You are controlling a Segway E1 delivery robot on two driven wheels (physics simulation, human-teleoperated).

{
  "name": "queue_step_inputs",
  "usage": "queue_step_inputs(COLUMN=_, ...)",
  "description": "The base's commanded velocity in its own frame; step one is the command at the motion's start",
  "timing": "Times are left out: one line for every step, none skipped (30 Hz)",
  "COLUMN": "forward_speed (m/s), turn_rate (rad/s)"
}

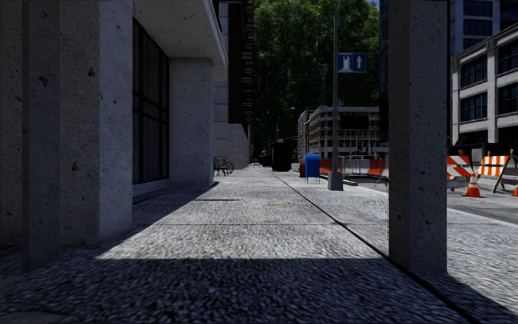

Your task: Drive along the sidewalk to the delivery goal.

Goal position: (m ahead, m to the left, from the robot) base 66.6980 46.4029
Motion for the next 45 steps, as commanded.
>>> queue_step_inputs(forward_speed=2.0, turn_rate=0.0)
queue_step_inputs(forward_speed=2.0, turn_rate=0.0)
queue_step_inputs(forward_speed=2.0, turn_rate=0.0)
queue_step_inputs(forward_speed=2.0, turn_rate=0.0)
queue_step_inputs(forward_speed=2.0, turn_rate=0.0)
queue_step_inputs(forward_speed=2.0, turn_rate=0.0)
queue_step_inputs(forward_speed=2.0, turn_rate=0.0)
queue_step_inputs(forward_speed=2.0, turn_rate=0.0)
queue_step_inputs(forward_speed=2.0, turn_rate=0.0)
queue_step_inputs(forward_speed=2.0, turn_rate=0.0)
queue_step_inputs(forward_speed=2.0, turn_rate=0.0)
queue_step_inputs(forward_speed=2.0, turn_rate=0.0)
queue_step_inputs(forward_speed=2.0, turn_rate=0.0)
queue_step_inputs(forward_speed=2.0, turn_rate=0.0)
queue_step_inputs(forward_speed=2.0, turn_rate=0.0)
queue_step_inputs(forward_speed=2.0, turn_rate=0.0)
queue_step_inputs(forward_speed=2.0, turn_rate=0.0)
queue_step_inputs(forward_speed=2.0, turn_rate=0.0)
queue_step_inputs(forward_speed=2.0, turn_rate=0.0)
queue_step_inputs(forward_speed=2.0, turn_rate=0.0)
queue_step_inputs(forward_speed=2.0, turn_rate=0.0)
queue_step_inputs(forward_speed=2.0, turn_rate=0.0)
queue_step_inputs(forward_speed=2.0, turn_rate=0.0)
queue_step_inputs(forward_speed=2.0, turn_rate=0.0)
queue_step_inputs(forward_speed=2.0, turn_rate=0.0)
queue_step_inputs(forward_speed=2.0, turn_rate=0.0)
queue_step_inputs(forward_speed=2.0, turn_rate=0.0)
queue_step_inputs(forward_speed=2.0, turn_rate=0.0)
queue_step_inputs(forward_speed=2.0, turn_rate=0.0)
queue_step_inputs(forward_speed=2.0, turn_rate=0.0)
queue_step_inputs(forward_speed=2.0, turn_rate=0.0)
queue_step_inputs(forward_speed=2.0, turn_rate=0.0)
queue_step_inputs(forward_speed=2.0, turn_rate=0.0)
queue_step_inputs(forward_speed=2.0, turn_rate=0.0)
queue_step_inputs(forward_speed=2.0, turn_rate=0.0)
queue_step_inputs(forward_speed=2.0, turn_rate=0.0)
queue_step_inputs(forward_speed=2.0, turn_rate=0.0)
queue_step_inputs(forward_speed=2.0, turn_rate=0.0)
queue_step_inputs(forward_speed=2.0, turn_rate=0.0)
queue_step_inputs(forward_speed=2.0, turn_rate=0.0)
queue_step_inputs(forward_speed=2.0, turn_rate=0.0)
queue_step_inputs(forward_speed=2.0, turn_rate=0.0)
queue_step_inputs(forward_speed=2.0, turn_rate=0.0)
queue_step_inputs(forward_speed=2.0, turn_rate=0.0)
queue_step_inputs(forward_speed=2.0, turn_rate=0.0)
